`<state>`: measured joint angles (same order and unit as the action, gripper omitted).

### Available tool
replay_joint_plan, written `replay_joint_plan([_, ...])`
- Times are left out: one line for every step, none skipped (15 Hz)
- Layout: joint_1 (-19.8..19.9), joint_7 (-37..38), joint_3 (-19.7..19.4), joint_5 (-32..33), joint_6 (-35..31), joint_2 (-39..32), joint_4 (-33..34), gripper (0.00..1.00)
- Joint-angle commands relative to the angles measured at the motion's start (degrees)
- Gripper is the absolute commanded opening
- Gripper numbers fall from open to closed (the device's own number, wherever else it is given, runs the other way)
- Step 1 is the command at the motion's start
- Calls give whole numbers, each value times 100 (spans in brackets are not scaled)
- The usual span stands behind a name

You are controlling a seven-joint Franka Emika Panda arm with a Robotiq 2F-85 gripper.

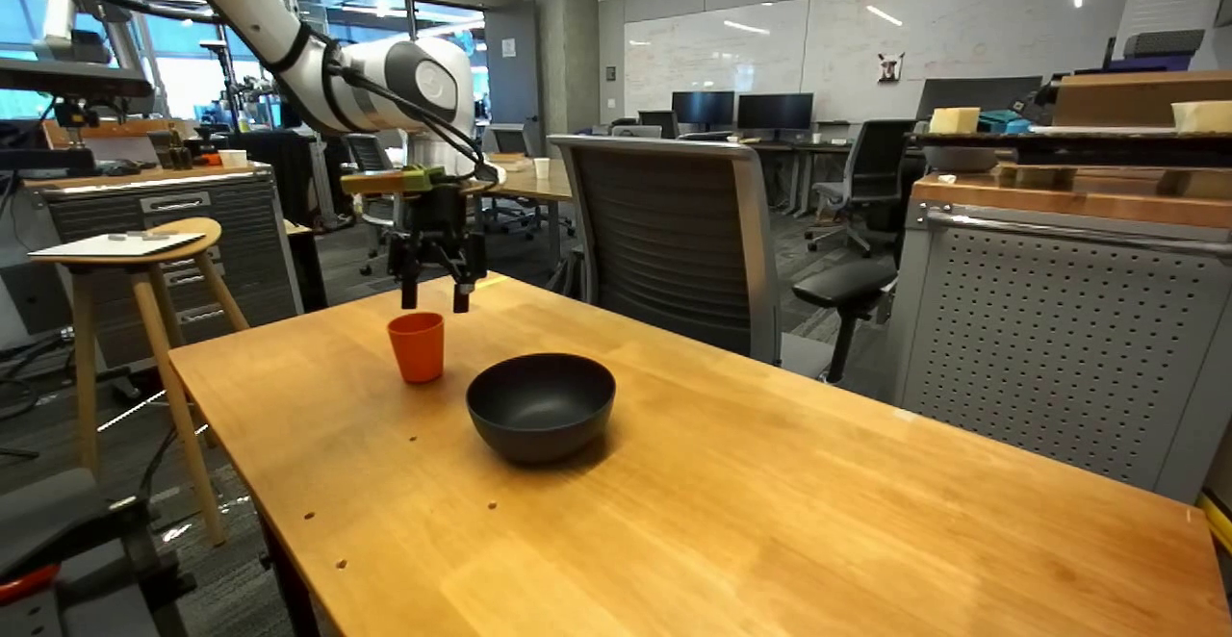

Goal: Put the orange cup in the black bowl

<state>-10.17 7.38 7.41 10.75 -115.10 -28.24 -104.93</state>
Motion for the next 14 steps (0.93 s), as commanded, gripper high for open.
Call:
replay_joint_plan([-176,-89,-110,-123,637,-1095,1397,100])
replay_joint_plan([-153,-163,-78,-259,853,-1305,1668,100])
replay_joint_plan([-153,-162,-84,-331,1043,-1498,1940,100])
replay_joint_plan([-152,-175,-91,-379,1221,-1697,2223,100])
replay_joint_plan([-173,-179,-127,-338,1326,-1882,2485,75])
replay_joint_plan([-153,-208,-125,-400,1496,-2076,2762,75])
replay_joint_plan([-139,-238,-115,-455,1661,-2239,3022,66])
replay_joint_plan([-136,-238,-123,-494,1790,-2370,3234,58])
replay_joint_plan([-120,-259,-115,-558,1925,-2464,3394,49])
replay_joint_plan([-122,-260,-123,-582,2037,-2542,3536,42])
replay_joint_plan([-120,-256,-128,-616,2147,-2621,3668,35])
replay_joint_plan([-101,-263,-122,-675,2249,-2665,3748,26])
replay_joint_plan([-92,-255,-122,-719,2340,-2713,3834,19])
replay_joint_plan([-71,-254,-114,-781,2426,-2740,3897,11])
